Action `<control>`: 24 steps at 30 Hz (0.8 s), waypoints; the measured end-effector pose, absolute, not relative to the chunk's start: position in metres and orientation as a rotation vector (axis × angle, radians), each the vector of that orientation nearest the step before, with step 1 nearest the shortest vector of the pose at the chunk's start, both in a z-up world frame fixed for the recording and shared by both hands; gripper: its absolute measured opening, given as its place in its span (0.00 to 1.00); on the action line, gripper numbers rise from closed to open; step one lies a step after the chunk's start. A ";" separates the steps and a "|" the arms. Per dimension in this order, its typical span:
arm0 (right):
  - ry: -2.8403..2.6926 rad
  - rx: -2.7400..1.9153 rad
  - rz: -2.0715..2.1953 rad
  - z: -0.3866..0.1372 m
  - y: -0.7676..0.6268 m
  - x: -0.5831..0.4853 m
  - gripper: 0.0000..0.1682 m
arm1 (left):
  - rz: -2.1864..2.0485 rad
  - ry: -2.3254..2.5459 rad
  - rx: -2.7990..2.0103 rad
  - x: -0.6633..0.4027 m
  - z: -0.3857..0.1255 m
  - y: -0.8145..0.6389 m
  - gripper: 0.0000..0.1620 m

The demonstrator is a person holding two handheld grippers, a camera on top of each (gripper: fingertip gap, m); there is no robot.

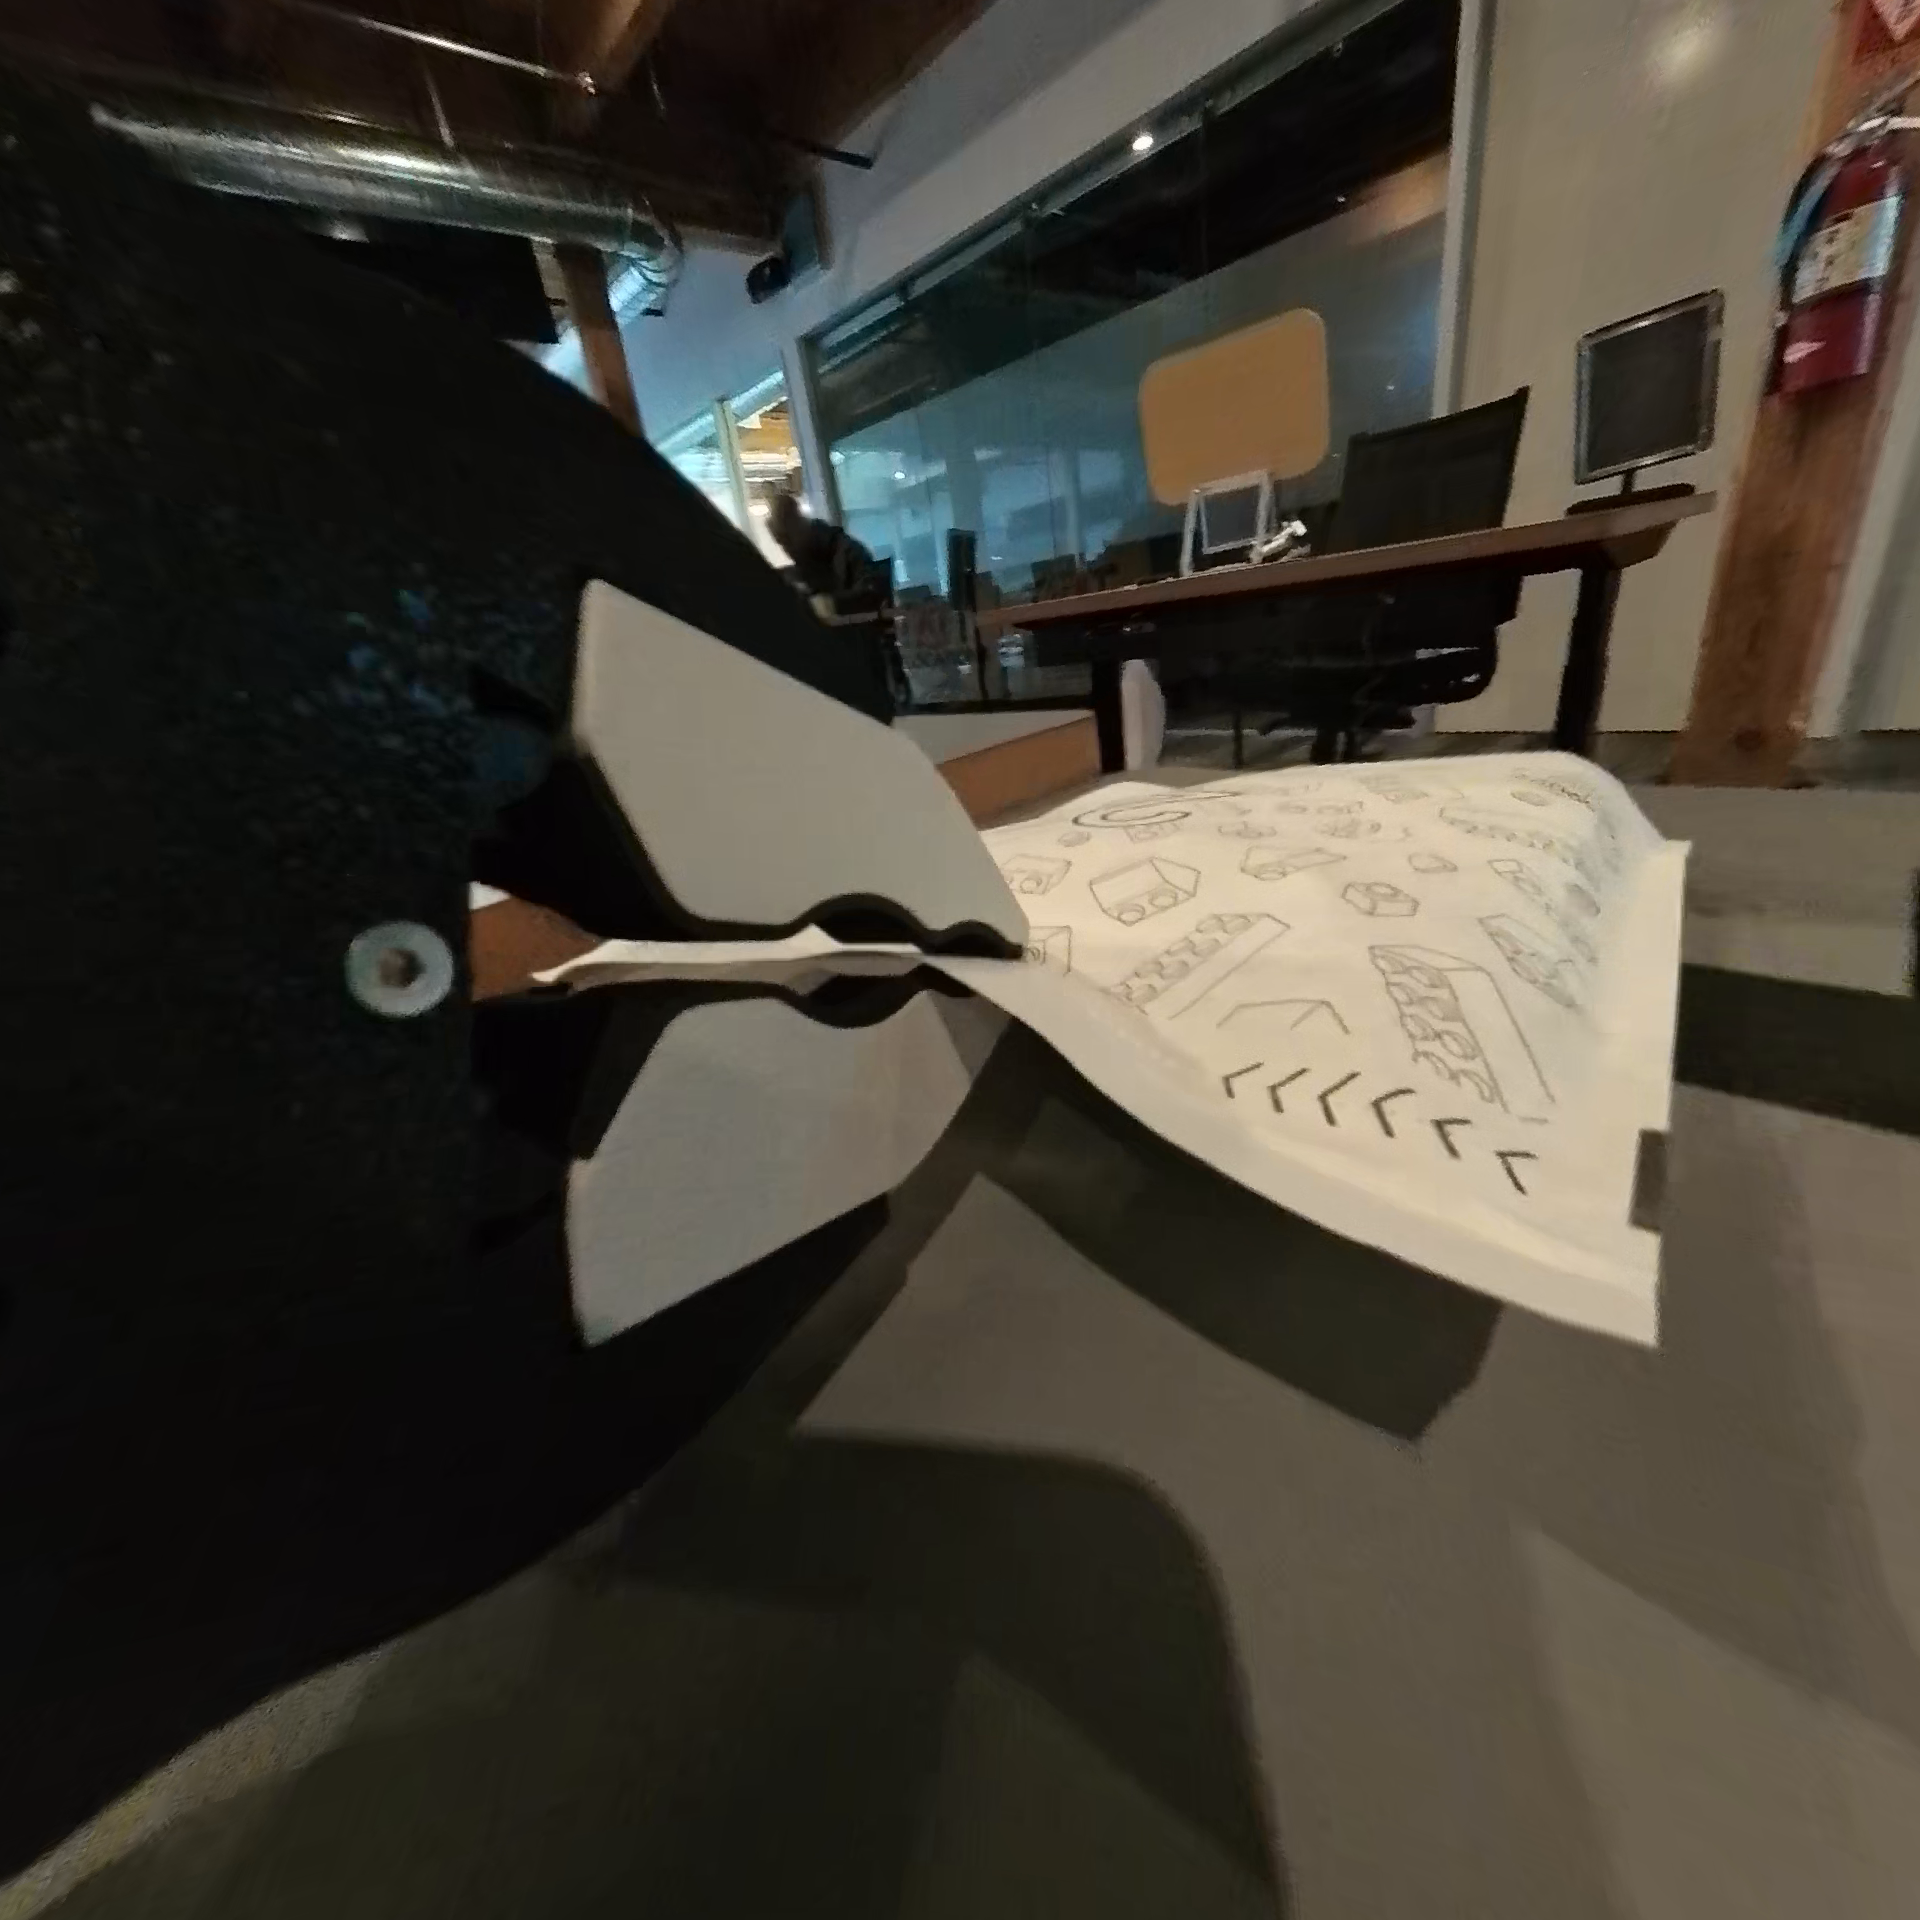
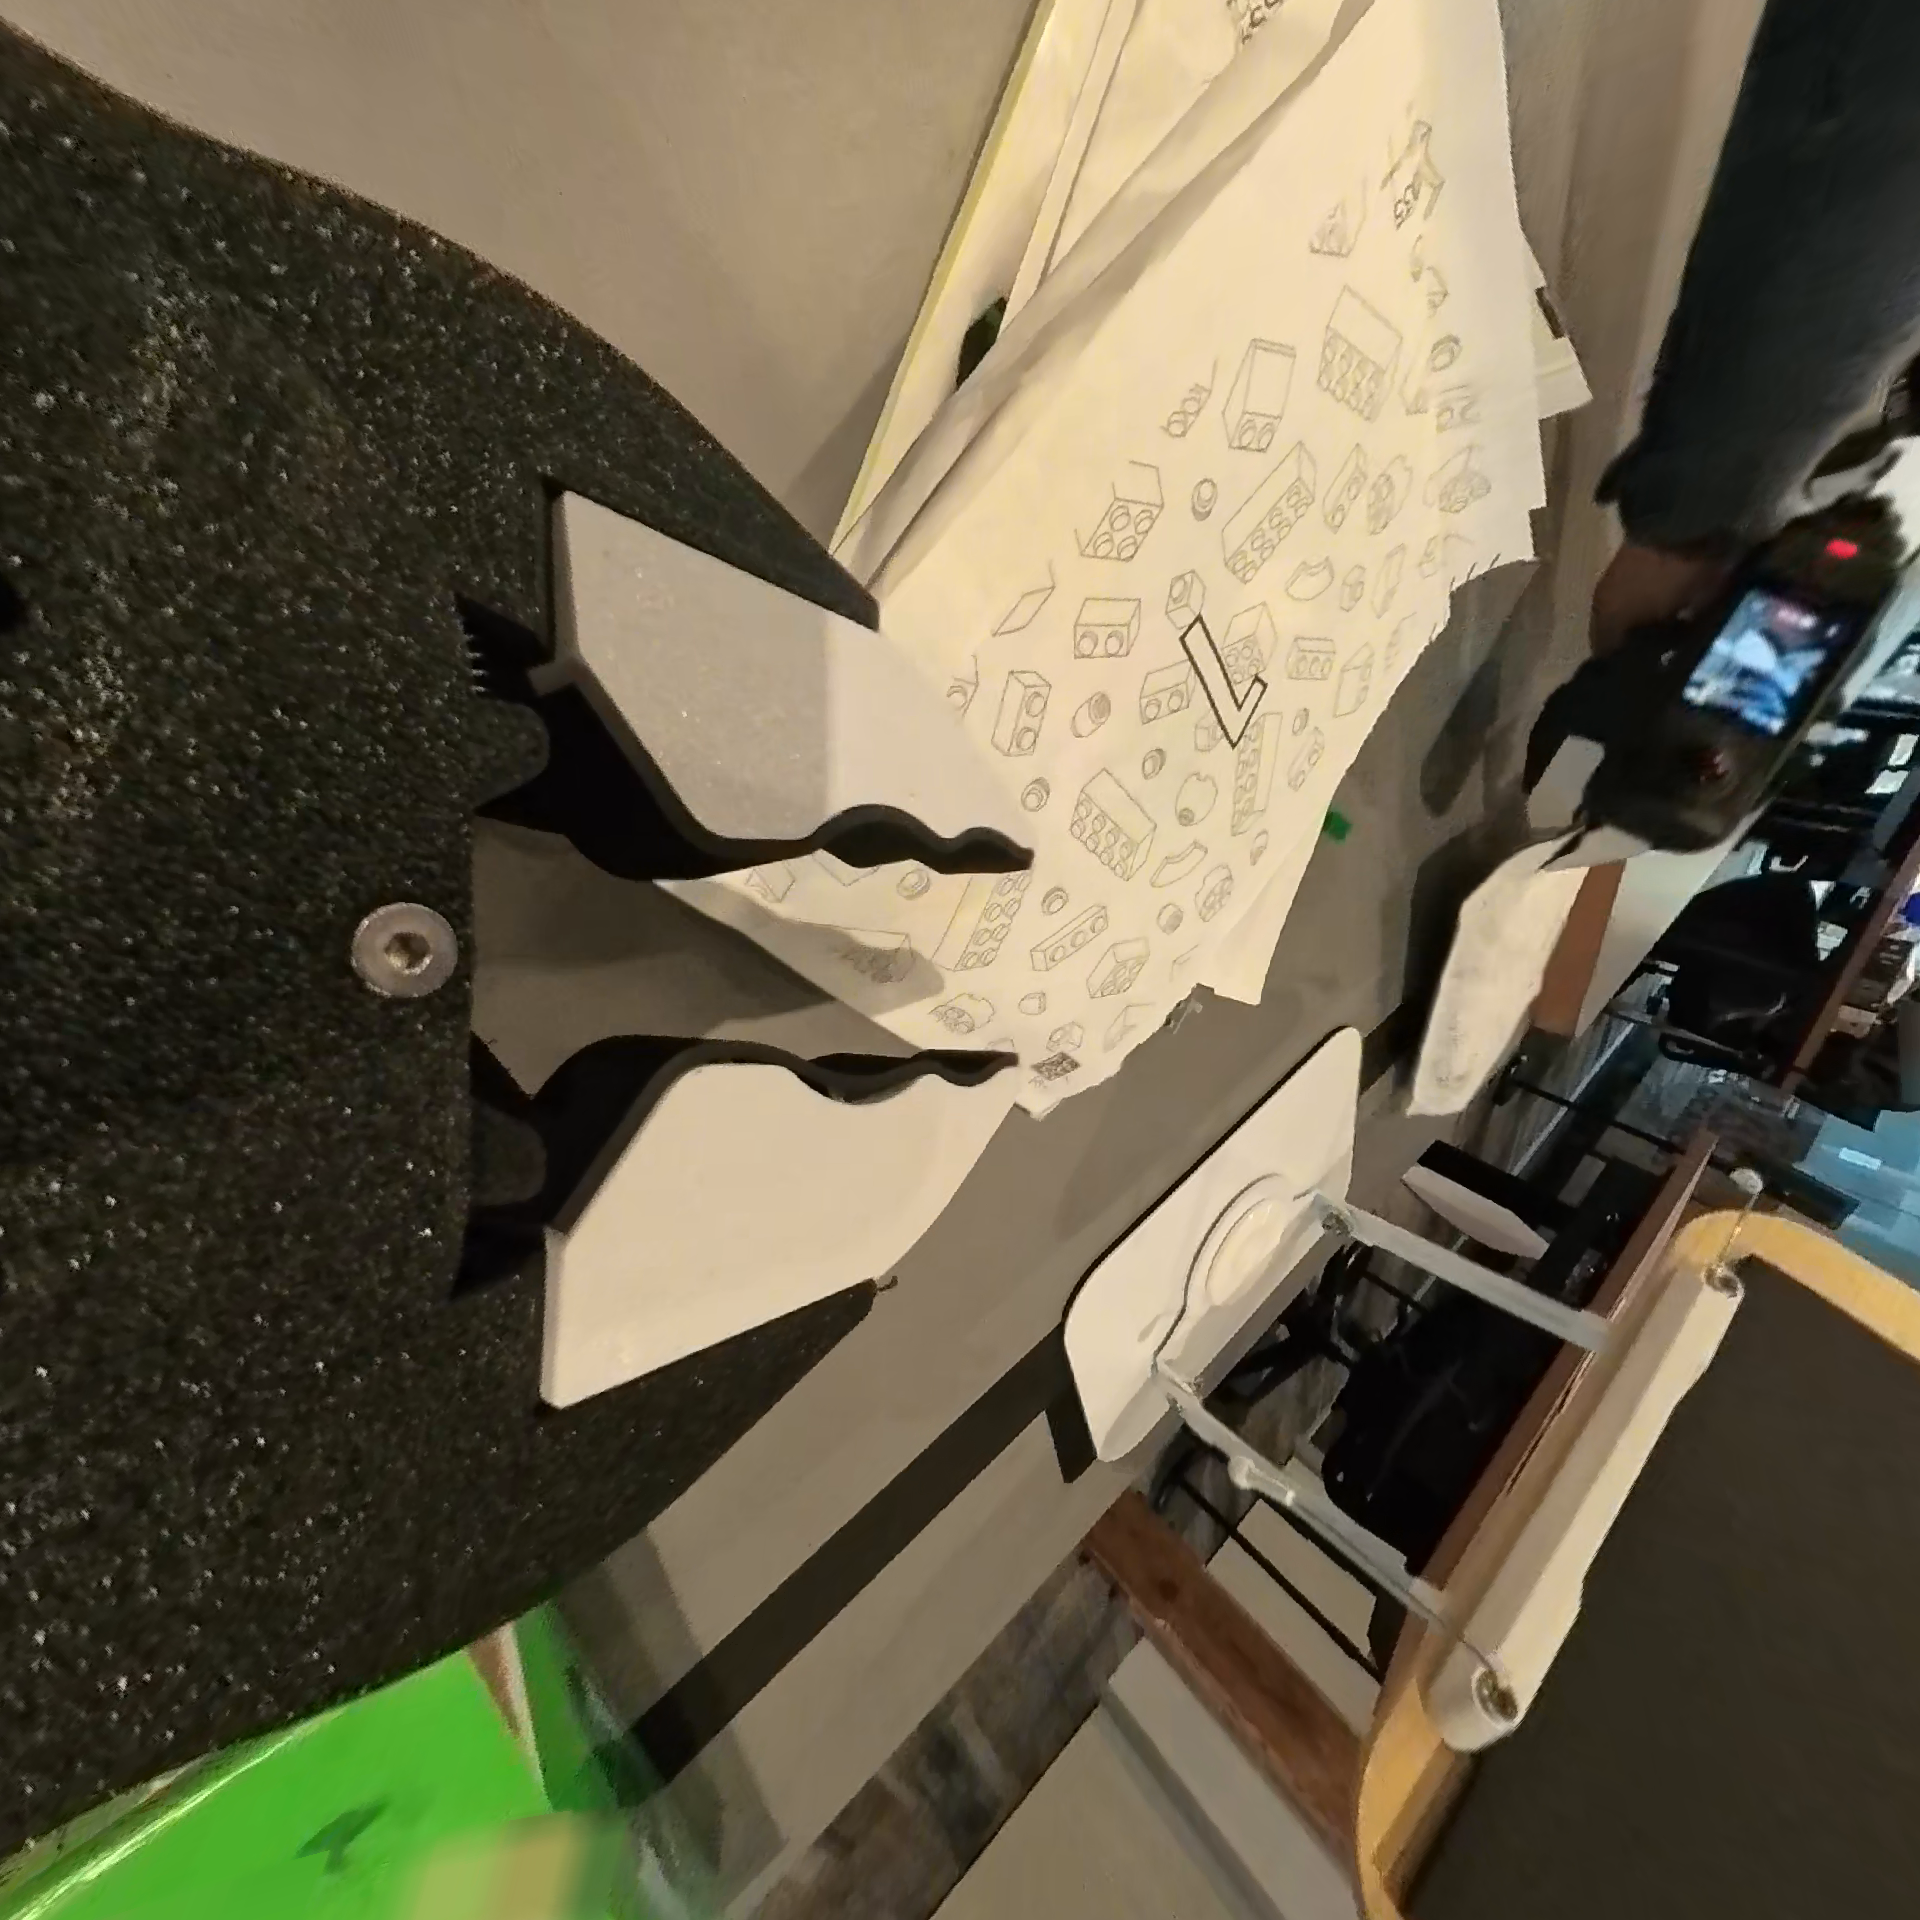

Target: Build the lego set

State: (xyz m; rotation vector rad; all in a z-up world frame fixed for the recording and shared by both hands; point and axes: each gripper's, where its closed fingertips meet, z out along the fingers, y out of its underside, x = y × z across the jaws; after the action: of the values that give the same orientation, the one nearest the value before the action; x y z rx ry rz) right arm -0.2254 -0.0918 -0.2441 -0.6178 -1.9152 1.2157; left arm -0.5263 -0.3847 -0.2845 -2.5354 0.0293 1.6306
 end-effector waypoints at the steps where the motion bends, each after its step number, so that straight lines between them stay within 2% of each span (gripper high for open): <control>1: -1.906 -0.617 1.210 -0.243 -0.092 -0.226 0.20 | 1.641 0.000 -2.546 -0.533 -0.285 -0.387 0.00; 5: -1.886 -0.609 1.187 -0.242 -0.091 -0.226 0.21 | 1.598 -0.213 -2.543 -0.543 -0.289 -0.397 0.03; 7: -1.882 -0.620 1.197 -0.242 -0.090 -0.226 0.21 | 1.555 -0.356 -2.494 -0.540 -0.287 -0.403 0.31; 8: -1.874 -0.627 1.209 -0.241 -0.089 -0.226 0.21 | 1.562 -0.424 -2.447 -0.537 -0.282 -0.408 0.41; 9: -1.866 -0.637 1.222 -0.240 -0.088 -0.225 0.21 | 1.546 -0.465 -2.411 -0.532 -0.277 -0.412 0.49; 10: -1.860 -0.647 1.234 -0.239 -0.087 -0.225 0.20 | 1.499 -0.482 -2.390 -0.523 -0.274 -0.413 0.51; 12: -1.847 -0.662 1.252 -0.238 -0.085 -0.225 0.20 | 1.468 -0.481 -2.354 -0.501 -0.263 -0.419 0.53; 16: -1.825 -0.670 1.267 -0.235 -0.082 -0.224 0.20 | 1.393 -0.321 -2.263 -0.434 -0.236 -0.407 0.51; 24: -1.790 -0.689 1.315 -0.230 -0.078 -0.221 0.20 | 0.683 -0.327 -2.108 -0.269 -0.213 -0.312 0.34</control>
State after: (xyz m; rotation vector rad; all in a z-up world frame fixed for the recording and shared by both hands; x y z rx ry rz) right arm -0.2211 -0.0777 -0.2301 -0.6895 -1.7903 1.3149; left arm -0.2686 -0.3123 -0.2129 -2.1083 -0.3274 0.6827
